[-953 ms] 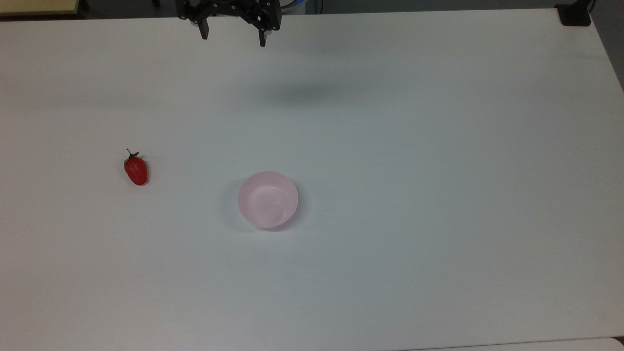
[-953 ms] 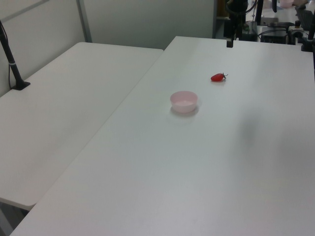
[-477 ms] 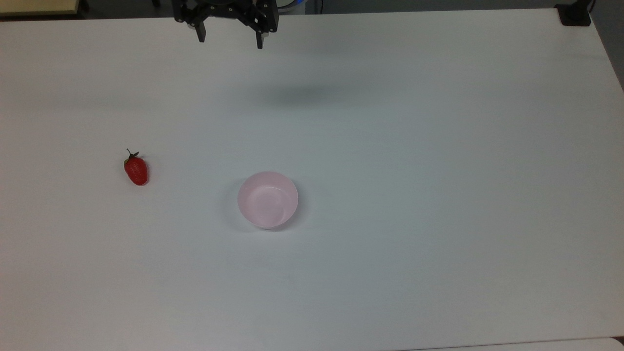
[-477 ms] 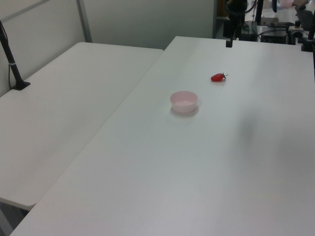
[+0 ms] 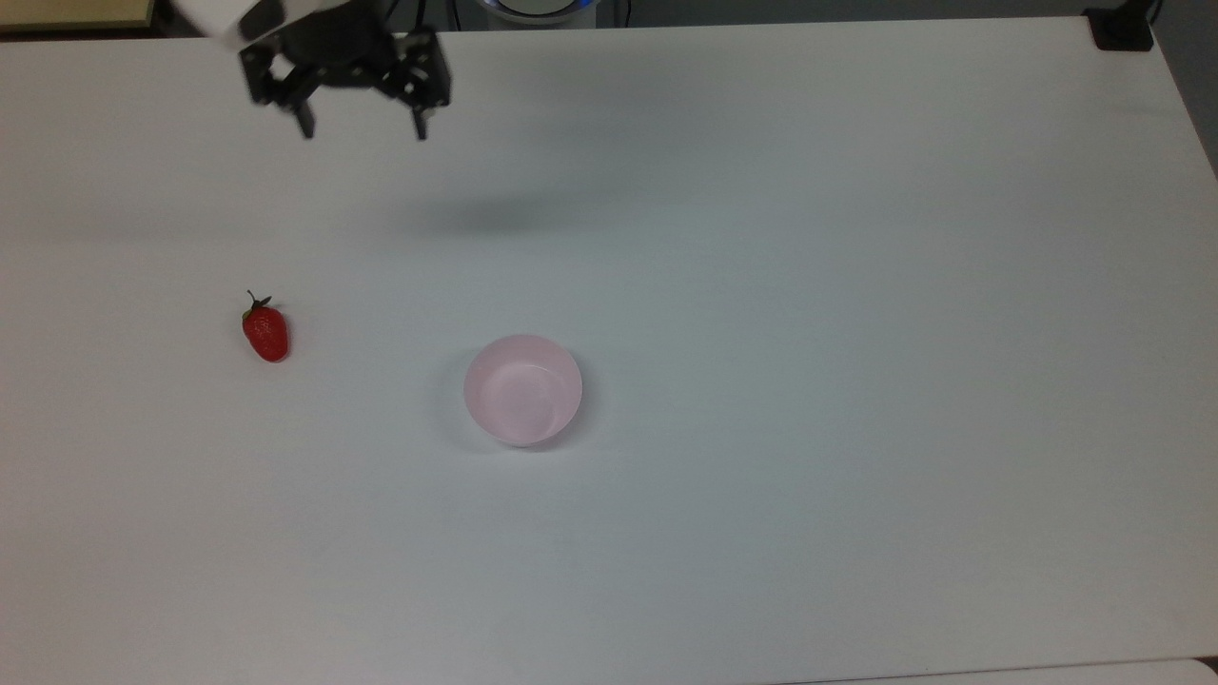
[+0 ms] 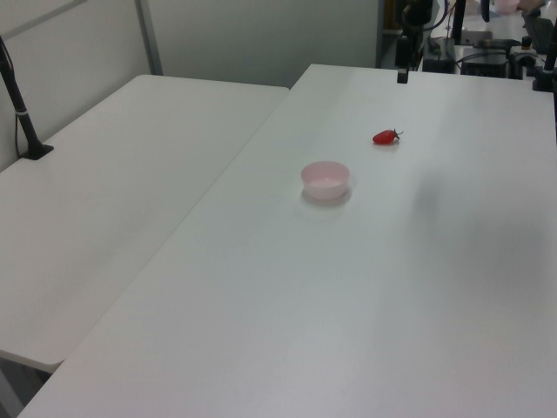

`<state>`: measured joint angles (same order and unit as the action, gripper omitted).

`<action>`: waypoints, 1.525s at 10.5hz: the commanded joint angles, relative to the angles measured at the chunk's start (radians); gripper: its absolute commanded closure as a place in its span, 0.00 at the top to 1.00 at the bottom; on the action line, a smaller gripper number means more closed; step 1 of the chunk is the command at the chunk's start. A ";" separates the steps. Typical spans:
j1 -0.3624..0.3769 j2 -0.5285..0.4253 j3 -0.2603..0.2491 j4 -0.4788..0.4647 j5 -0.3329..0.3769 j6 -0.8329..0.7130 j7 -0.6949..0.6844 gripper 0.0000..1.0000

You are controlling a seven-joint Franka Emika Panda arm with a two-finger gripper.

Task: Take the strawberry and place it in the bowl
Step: 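Move the open gripper over the red strawberry and lower it, then close the gripper on the red strawberry and lift it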

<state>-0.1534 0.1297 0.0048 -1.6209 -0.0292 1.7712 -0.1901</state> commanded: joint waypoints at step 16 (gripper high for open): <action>-0.173 0.450 -0.006 0.029 -0.061 0.564 -0.066 0.48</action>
<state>-0.3309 0.5655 -0.0008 -1.6040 -0.0811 2.3007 -0.2681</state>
